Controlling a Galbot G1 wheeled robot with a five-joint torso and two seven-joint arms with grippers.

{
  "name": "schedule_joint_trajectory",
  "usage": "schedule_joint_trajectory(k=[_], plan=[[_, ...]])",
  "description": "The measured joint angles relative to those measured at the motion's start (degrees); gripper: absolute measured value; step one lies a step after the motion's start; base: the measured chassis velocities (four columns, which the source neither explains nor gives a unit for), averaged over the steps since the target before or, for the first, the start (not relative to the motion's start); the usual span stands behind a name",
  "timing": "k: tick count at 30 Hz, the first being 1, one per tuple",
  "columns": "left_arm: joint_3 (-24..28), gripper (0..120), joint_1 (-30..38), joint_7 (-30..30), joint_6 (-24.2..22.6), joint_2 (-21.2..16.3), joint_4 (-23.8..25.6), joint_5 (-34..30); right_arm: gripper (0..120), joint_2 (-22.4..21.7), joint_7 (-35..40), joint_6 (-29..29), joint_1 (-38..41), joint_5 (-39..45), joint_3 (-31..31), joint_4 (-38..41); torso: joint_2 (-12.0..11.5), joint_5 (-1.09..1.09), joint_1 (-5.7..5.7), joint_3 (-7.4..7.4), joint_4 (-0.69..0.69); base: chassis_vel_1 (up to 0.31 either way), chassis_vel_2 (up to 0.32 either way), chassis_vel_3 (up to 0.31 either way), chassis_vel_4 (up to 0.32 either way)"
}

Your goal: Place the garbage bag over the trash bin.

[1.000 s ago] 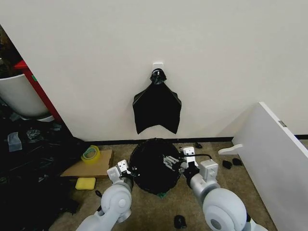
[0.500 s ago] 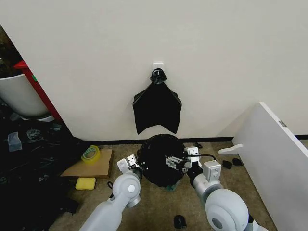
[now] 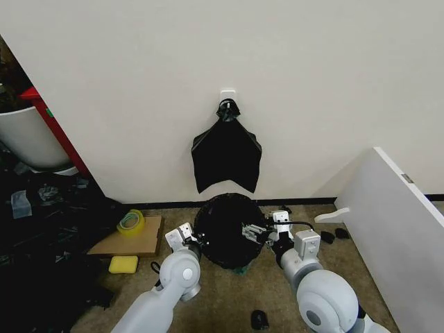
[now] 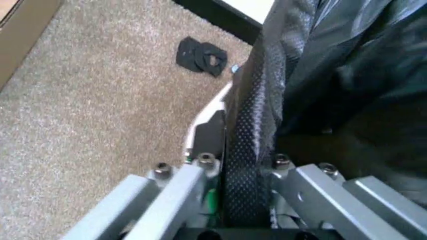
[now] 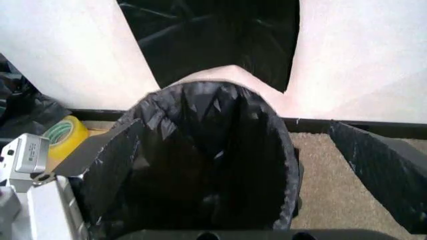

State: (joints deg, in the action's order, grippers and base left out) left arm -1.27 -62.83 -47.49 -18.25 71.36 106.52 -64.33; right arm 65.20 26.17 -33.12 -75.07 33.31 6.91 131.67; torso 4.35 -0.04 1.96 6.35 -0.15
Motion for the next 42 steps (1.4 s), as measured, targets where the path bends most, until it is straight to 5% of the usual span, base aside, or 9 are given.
schedule_joint_trajectory(k=[23,28,31,32,34,36,38,42], plan=[[-2.68,93,-2.08,4.51,-1.91,-3.92,8.05,-0.73,100,1.12,-0.49,0.55,-2.28,-0.39,0.81,0.48,0.00,0.00,0.00,0.00,0.00,0.000,0.000,0.000,0.000],[-4.01,100,-5.24,10.39,1.41,-6.18,11.16,9.50,100,1.73,-2.37,4.59,-4.19,-2.52,2.75,0.24,0.00,0.00,0.00,0.00,0.00,0.000,0.000,0.000,0.000],[-5.49,100,-10.84,18.81,9.31,-7.03,11.59,28.47,100,3.66,-4.44,11.66,-7.51,-4.80,5.05,-0.43,0.00,0.01,0.00,0.00,0.01,0.000,0.000,0.000,0.000],[-5.49,100,-10.84,18.81,9.31,-7.03,11.59,28.47,100,3.66,-4.44,11.66,-7.51,-4.80,5.05,-0.43,0.00,0.01,0.00,0.00,0.01,0.000,0.000,0.000,0.000],[-6.08,100,-15.27,21.57,15.31,-6.47,11.54,38.96,100,6.00,-7.25,20.31,-10.59,-9.31,7.16,-2.31,0.00,-0.01,0.00,0.00,0.01,0.000,0.000,0.000,0.000],[-6.24,100,-16.40,22.16,16.77,-6.33,11.58,40.91,100,6.41,-7.89,21.86,-11.12,-10.42,7.65,-2.71,0.00,-0.01,0.00,0.00,0.00,0.000,0.000,0.000,0.000],[-8.37,100,-21.64,24.52,23.81,-5.13,12.23,48.79,100,9.95,-13.13,32.46,-14.82,-18.02,12.35,-5.19,0.00,0.00,0.00,-0.01,0.00,0.000,0.000,0.000,0.000],[-11.78,100,-28.60,26.63,30.08,-2.85,14.43,55.24,100,13.60,-16.98,40.96,-19.63,-23.63,17.58,-5.81,0.00,-0.01,0.00,-0.01,0.01,0.000,0.000,0.000,0.000]])
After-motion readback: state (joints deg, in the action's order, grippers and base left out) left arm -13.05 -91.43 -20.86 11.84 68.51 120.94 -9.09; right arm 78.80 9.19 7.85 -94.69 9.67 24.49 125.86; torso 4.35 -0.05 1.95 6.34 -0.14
